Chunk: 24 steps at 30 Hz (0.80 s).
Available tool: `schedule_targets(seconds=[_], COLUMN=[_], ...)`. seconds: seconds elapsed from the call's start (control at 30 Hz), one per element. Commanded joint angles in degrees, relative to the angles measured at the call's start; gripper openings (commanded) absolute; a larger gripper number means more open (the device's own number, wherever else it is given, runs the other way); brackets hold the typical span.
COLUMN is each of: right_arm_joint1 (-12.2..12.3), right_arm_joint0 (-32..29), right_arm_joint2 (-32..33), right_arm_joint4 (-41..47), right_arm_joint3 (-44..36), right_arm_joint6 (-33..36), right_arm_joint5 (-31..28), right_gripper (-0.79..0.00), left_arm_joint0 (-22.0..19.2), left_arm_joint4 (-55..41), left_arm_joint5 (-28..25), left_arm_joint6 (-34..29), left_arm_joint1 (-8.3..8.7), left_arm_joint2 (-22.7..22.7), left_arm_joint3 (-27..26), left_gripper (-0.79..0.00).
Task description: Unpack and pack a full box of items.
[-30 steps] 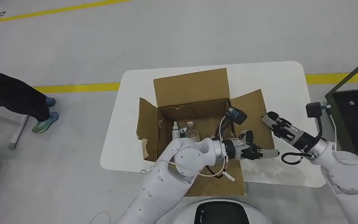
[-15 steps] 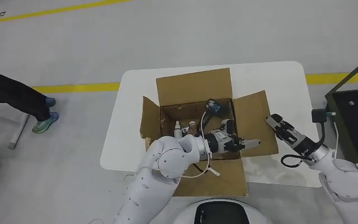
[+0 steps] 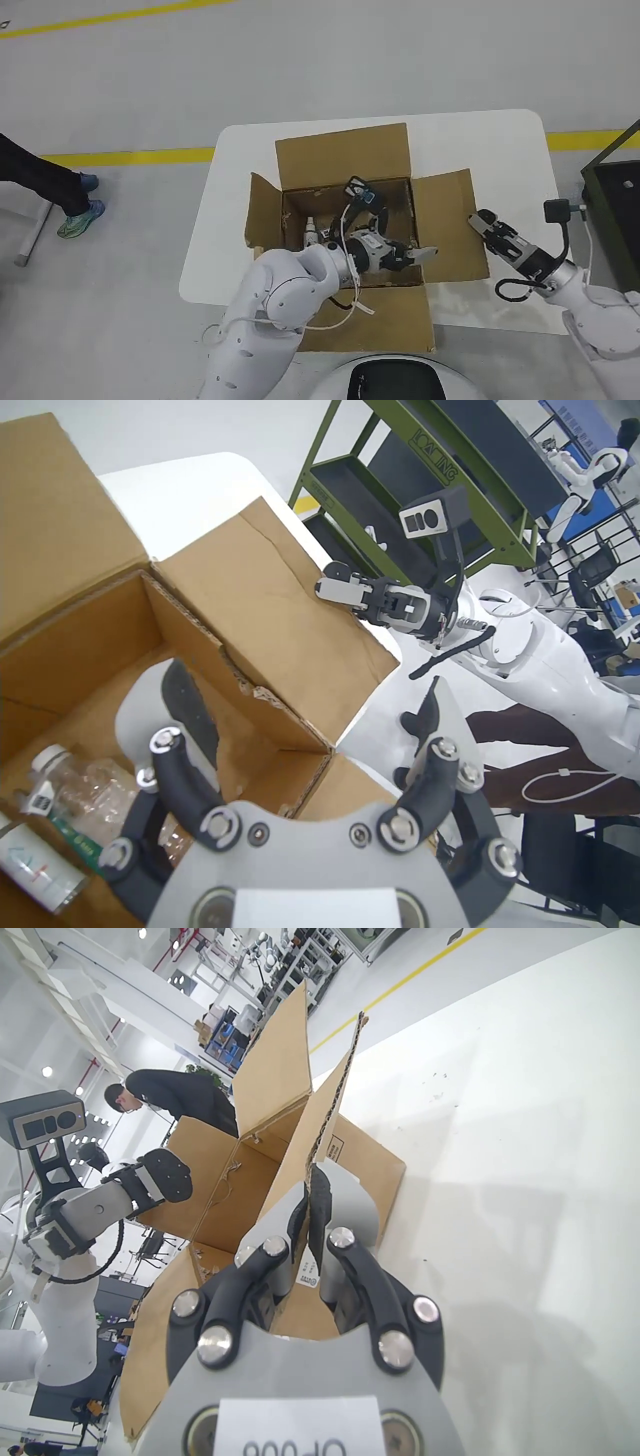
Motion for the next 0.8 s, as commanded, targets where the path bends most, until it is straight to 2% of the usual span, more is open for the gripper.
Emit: schedule_targets(seconds=[0.0, 0.03, 0.07, 0.13, 0.2, 0.33, 0.43, 0.5, 0.63, 0.77], right_arm_joint1=[0.0, 0.0, 0.0, 0.1, 0.1, 0.3, 0.4, 0.4, 0.2, 0.2], right_arm_joint0=[0.1, 0.1, 0.0, -0.4, -1.3, -4.3, -7.1, -9.4, -13.4, -15.5], right_arm_joint2=[-0.1, 0.0, 0.3, 1.3, 2.6, 6.3, 9.5, 11.1, 13.9, 15.5], right_arm_joint4=[-0.1, -0.1, -0.3, -2.6, -5.3, -14.8, -25.2, -31.5, -40.6, -44.7], right_arm_joint3=[0.1, 0.0, -0.1, -1.2, -2.8, -7.2, -11.1, -13.5, -16.4, -16.5], right_arm_joint6=[0.2, 0.1, -0.3, -1.5, -3.1, -8.4, -13.1, -16.8, -23.0, -27.9], right_arm_joint5=[-0.1, -0.2, -0.3, -0.3, -0.8, -0.6, 0.1, 0.4, 0.5, -1.5], right_gripper=[-0.773, -0.646, -0.579, -0.499, -0.456, -0.431, -0.499, -0.785, -0.785, -0.785], left_arm_joint0=[0.5, 0.8, 1.1, 1.4, 1.8, 2.4, 3.2, 3.3, 3.3, 3.3], left_arm_joint4=[2.8, 3.7, 4.6, 7.9, 11.2, 18.9, 21.4, 21.7, 21.7, 21.7], left_arm_joint5=[0.2, 0.3, 0.4, 0.7, 1.4, 3.1, 5.7, 6.2, 6.2, 6.2], left_arm_joint6=[-0.4, -0.3, -0.3, -0.6, -0.6, -0.7, -0.1, 0.1, 0.1, 0.1], left_arm_joint1=[0.29, 0.40, 0.50, 0.77, 0.99, 1.38, 1.38, 1.36, 1.36, 1.36], left_arm_joint2=[-0.3, -0.5, -0.6, -0.8, -1.0, -1.0, -0.8, -0.7, -0.7, -0.7], left_arm_joint3=[-0.2, -0.4, -0.7, -1.4, -2.1, -3.5, -4.3, -4.5, -4.5, -4.5], left_gripper=[0.000, 0.000, 0.000, 0.000, 0.000, 0.000, 0.000, 0.000, 0.000, 0.000])
